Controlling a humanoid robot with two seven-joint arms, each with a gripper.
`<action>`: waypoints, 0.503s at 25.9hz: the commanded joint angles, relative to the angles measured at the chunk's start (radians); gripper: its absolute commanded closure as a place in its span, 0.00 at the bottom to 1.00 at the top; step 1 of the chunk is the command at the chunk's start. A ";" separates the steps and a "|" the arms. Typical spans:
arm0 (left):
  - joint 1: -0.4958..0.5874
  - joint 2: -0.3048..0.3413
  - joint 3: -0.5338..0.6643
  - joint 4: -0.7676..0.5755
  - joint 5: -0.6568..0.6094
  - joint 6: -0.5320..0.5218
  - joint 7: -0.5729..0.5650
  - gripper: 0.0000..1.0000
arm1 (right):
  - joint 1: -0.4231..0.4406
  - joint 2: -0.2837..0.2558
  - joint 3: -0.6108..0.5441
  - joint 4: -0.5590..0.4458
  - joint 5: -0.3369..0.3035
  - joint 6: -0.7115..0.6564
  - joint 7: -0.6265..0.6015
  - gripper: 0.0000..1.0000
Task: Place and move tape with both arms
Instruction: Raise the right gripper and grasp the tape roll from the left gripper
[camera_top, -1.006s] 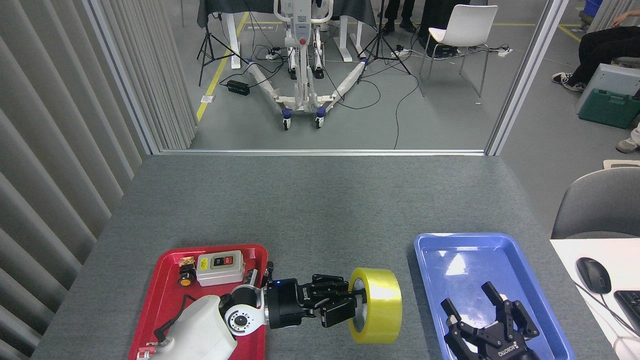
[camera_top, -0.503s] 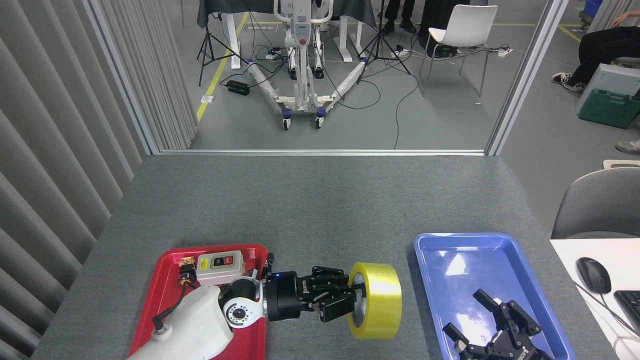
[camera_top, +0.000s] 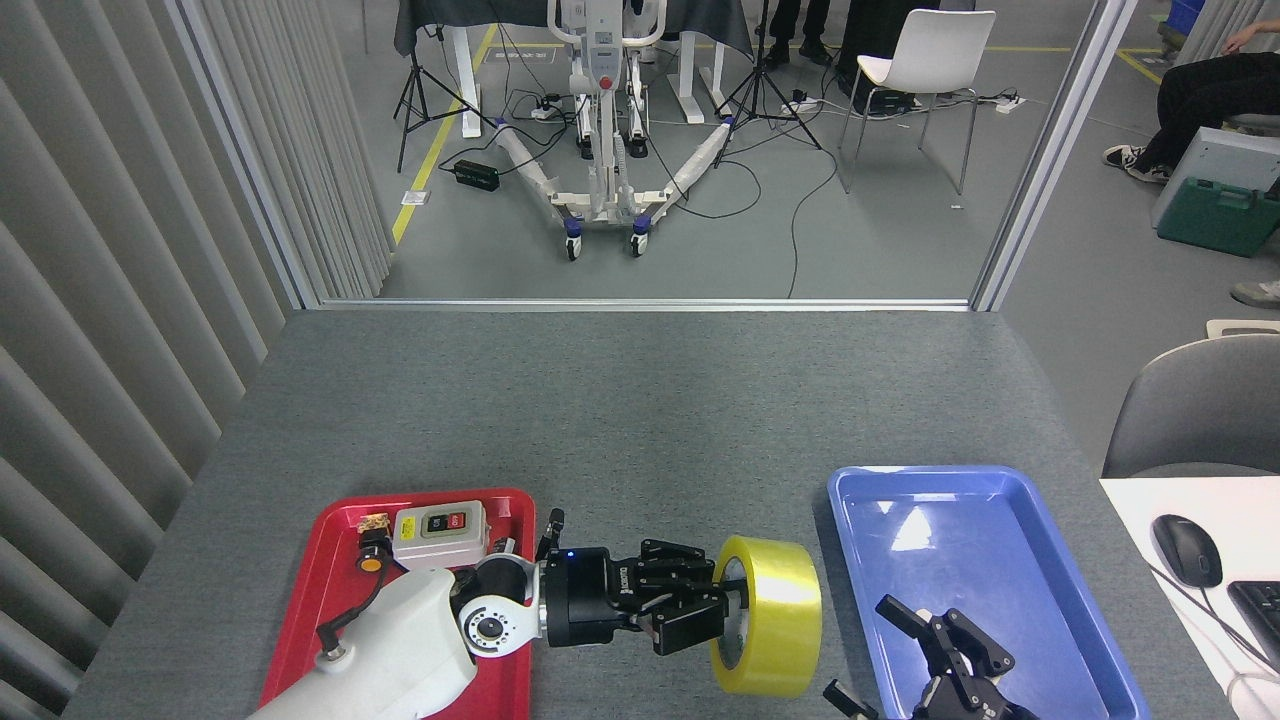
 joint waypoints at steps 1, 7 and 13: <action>-0.007 -0.009 -0.007 0.001 0.004 0.000 -0.003 1.00 | -0.016 -0.029 0.062 -0.058 -0.007 0.000 -0.013 0.00; -0.022 -0.046 -0.029 0.022 0.021 0.000 -0.007 1.00 | 0.001 -0.051 0.106 -0.106 -0.005 0.000 -0.013 0.00; -0.022 -0.073 -0.035 0.053 0.023 0.000 -0.010 1.00 | 0.001 -0.051 0.138 -0.115 -0.005 0.000 -0.011 0.00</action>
